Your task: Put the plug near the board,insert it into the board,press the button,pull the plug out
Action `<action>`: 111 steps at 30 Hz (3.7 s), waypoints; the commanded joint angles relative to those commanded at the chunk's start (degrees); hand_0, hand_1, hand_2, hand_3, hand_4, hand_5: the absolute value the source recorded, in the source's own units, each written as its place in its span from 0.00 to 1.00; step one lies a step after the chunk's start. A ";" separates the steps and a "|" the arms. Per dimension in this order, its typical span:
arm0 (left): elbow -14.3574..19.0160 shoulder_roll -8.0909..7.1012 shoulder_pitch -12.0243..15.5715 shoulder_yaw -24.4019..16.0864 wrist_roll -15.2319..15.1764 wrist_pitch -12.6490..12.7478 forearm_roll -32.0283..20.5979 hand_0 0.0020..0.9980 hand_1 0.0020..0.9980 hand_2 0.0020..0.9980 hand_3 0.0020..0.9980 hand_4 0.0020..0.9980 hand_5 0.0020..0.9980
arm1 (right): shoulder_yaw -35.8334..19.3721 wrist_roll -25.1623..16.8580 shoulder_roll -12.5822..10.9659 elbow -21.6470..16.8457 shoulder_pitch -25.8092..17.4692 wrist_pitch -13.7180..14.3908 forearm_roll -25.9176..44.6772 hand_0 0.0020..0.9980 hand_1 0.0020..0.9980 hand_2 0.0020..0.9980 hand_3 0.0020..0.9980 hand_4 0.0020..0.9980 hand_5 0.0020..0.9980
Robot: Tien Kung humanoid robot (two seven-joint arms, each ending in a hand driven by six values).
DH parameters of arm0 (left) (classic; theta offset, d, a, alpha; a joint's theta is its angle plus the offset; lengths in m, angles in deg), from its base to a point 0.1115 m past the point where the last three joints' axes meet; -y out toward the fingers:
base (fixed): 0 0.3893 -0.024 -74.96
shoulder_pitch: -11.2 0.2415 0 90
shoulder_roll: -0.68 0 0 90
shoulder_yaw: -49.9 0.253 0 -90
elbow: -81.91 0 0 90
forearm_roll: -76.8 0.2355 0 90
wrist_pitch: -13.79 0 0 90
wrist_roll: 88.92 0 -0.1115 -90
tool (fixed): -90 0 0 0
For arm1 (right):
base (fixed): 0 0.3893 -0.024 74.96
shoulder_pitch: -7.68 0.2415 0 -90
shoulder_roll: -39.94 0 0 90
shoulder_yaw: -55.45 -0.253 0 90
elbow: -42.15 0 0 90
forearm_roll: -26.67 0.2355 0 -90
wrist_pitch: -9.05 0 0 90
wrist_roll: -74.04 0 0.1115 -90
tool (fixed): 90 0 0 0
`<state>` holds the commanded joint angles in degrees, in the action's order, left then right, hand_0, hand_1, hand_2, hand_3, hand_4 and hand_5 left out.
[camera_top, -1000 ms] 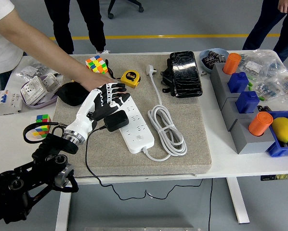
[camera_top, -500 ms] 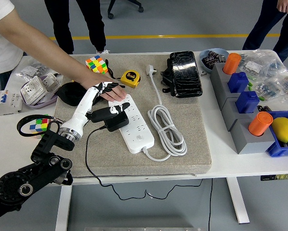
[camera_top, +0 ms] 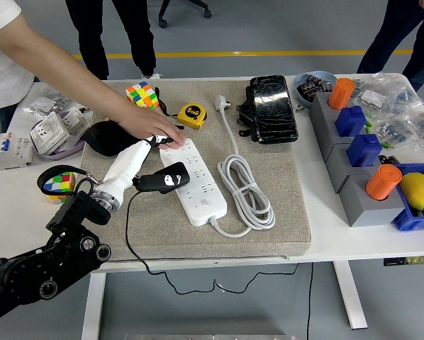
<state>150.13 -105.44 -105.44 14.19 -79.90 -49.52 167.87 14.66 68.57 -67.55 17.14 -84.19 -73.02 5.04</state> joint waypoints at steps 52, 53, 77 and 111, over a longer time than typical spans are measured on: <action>-2.90 0.95 -2.85 5.32 2.96 2.52 0.91 0.30 0.41 0.45 0.51 0.78 0.17 | 0.10 0.02 -0.29 -0.36 0.10 0.05 -0.34 0.57 0.64 0.61 0.54 0.92 0.46; -2.87 0.96 -2.87 5.34 2.81 2.69 0.84 0.30 0.41 0.45 0.51 0.78 0.17 | 0.06 0.01 -0.29 -0.37 0.10 0.05 -0.34 0.57 0.64 0.61 0.54 0.92 0.46; -2.06 -0.18 -1.48 2.37 -0.73 4.45 1.13 0.27 0.35 0.39 0.48 0.76 0.12 | -0.29 -0.01 -0.21 -0.39 -0.09 0.06 -0.42 0.57 0.64 0.61 0.54 0.91 0.46; -7.53 -1.96 2.29 -1.02 -6.05 5.75 1.01 0.33 0.47 0.51 0.53 0.77 0.11 | -0.11 -0.02 -0.09 -0.42 -0.19 0.05 -0.47 0.57 0.64 0.61 0.54 0.92 0.46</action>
<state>142.60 -107.40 -103.15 13.18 -85.95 -43.77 168.88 14.55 68.55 -67.64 16.73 -84.39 -72.97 4.56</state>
